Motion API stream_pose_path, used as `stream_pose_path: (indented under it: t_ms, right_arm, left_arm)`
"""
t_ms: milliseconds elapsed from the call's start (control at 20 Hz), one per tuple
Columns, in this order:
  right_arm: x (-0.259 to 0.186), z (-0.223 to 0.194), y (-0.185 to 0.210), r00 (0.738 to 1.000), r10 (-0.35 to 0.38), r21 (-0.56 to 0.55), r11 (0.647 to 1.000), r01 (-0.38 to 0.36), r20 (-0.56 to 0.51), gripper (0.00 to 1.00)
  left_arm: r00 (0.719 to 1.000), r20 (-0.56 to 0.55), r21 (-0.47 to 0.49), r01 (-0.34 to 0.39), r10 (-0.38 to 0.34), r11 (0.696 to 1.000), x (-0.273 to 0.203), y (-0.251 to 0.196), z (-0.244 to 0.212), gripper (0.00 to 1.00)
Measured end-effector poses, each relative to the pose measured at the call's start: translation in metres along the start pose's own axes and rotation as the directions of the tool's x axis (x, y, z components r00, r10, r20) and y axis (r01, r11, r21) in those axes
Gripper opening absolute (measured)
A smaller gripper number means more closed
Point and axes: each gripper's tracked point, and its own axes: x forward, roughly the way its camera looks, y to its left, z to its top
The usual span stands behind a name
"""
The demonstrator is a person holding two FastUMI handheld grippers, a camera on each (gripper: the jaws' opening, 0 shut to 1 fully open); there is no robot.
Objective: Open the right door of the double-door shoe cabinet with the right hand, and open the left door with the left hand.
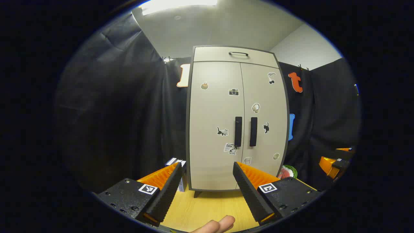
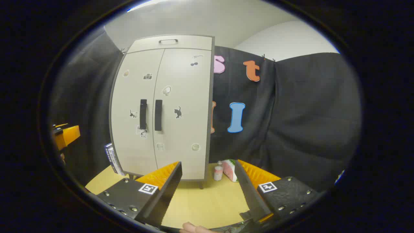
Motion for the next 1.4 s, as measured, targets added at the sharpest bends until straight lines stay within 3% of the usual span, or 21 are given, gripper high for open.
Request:
stream_pose_path:
  t_ms: [300,950,1100,1400]
  right_arm:
    - [-0.004,0.001,0.012,0.999,0.041,0.013,0.999,-0.041,0.011,0.97]
    - [0.011,0.005,0.035,0.997,0.08,0.021,0.997,-0.08,0.021,0.97]
    - [0.03,0.014,0.041,0.996,0.086,0.026,0.996,-0.087,0.029,0.97]
    - [0.099,0.032,0.078,0.982,0.185,0.042,0.981,-0.187,0.039,0.95]
  left_arm:
    - [1.0,0.001,-0.032,0.028,-0.028,0.999,-0.001,0.009,-0.002,1.0]
    - [0.999,0.023,0.0,0.041,-0.041,0.999,0.003,0.019,-0.009,1.0]
    - [0.999,0.02,-0.005,0.044,-0.044,0.999,0.009,0.021,-0.013,0.99]
    - [0.999,0.003,-0.002,0.051,-0.051,0.999,0.03,0.026,-0.022,0.99]
